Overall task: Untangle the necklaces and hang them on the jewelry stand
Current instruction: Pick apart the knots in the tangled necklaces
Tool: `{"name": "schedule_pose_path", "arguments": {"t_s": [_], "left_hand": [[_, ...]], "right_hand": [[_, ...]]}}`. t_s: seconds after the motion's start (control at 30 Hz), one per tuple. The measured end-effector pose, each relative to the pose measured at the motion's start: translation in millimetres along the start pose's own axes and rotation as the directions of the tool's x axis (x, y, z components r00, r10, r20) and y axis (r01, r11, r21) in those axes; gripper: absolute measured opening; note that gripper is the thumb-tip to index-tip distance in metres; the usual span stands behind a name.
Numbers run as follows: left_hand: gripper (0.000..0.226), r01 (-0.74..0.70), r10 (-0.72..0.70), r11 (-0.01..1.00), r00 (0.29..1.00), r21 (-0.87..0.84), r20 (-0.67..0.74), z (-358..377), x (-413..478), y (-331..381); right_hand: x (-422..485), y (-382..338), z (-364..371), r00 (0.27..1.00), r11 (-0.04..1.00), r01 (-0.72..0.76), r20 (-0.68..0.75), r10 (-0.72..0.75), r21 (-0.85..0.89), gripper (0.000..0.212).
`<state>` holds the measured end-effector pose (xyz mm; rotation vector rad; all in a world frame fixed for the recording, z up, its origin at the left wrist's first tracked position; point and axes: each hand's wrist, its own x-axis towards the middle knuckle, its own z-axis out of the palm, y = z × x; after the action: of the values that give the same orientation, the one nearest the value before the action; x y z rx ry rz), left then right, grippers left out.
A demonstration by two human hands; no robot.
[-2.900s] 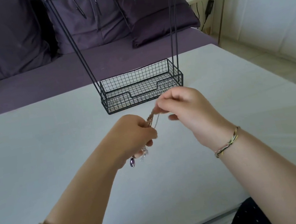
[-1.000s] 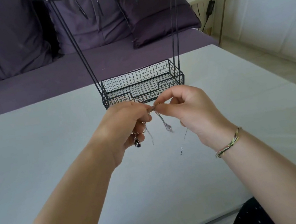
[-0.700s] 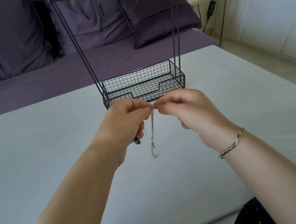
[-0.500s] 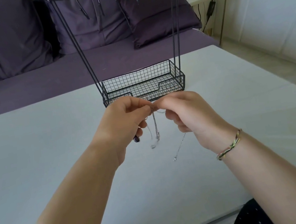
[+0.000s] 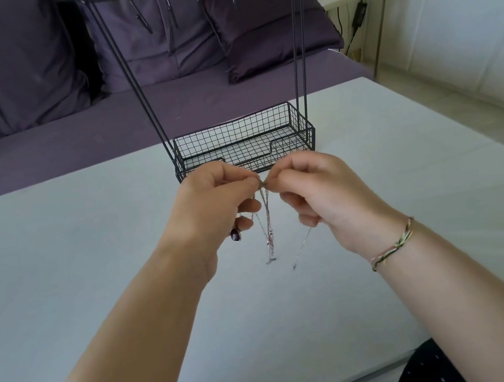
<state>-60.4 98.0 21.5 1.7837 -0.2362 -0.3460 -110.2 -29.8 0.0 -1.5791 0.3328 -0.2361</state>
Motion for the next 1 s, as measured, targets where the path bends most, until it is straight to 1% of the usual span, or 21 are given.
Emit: {"name": "schedule_pose_path", "arguments": {"t_s": [0.13, 0.3, 0.4, 0.5, 0.7, 0.83, 1.0], "left_hand": [[0.012, -0.011, 0.008, 0.997, 0.999, -0.074, -0.048, -4.5, 0.6, 1.7], [0.010, -0.020, 0.019, 0.998, 1.000, -0.057, -0.012, -4.1, -0.7, 0.1], [0.009, -0.025, 0.025, 0.998, 1.000, -0.065, 0.000, -3.0, -0.7, 0.4], [0.011, -0.043, 0.044, 0.997, 0.999, -0.058, 0.004, -3.2, -0.9, -0.1], [0.013, -0.081, 0.081, 0.995, 0.997, -0.051, 0.013, -2.1, -1.2, -0.2], [0.014, -0.075, 0.076, 0.996, 0.997, -0.039, 0.002, -3.3, -1.0, -0.5], [0.011, -0.046, 0.046, 0.998, 0.999, -0.042, -0.001, -2.6, -0.4, -0.2]], "right_hand": [[1.1, 0.0, -3.4, 0.999, 0.998, -0.053, 0.009, 0.053, 0.022, 0.013], [-0.5, 0.6, -4.0, 1.000, 1.000, 0.001, 0.009, -0.001, -0.004, 0.013], [-1.1, 1.3, -3.4, 0.997, 1.000, 0.001, 0.073, -0.001, 0.002, 0.016], [-1.9, 2.0, -1.5, 0.991, 1.000, -0.016, 0.130, 0.017, -0.012, 0.011], [-1.8, 2.7, 0.4, 0.990, 0.999, -0.008, 0.143, 0.014, -0.044, 0.003], [-0.3, 3.2, -1.0, 0.996, 0.991, 0.064, 0.065, -0.057, -0.115, 0.008], [-0.5, 3.9, -1.3, 0.975, 0.947, 0.216, -0.002, -0.222, -0.237, 0.007]]}}
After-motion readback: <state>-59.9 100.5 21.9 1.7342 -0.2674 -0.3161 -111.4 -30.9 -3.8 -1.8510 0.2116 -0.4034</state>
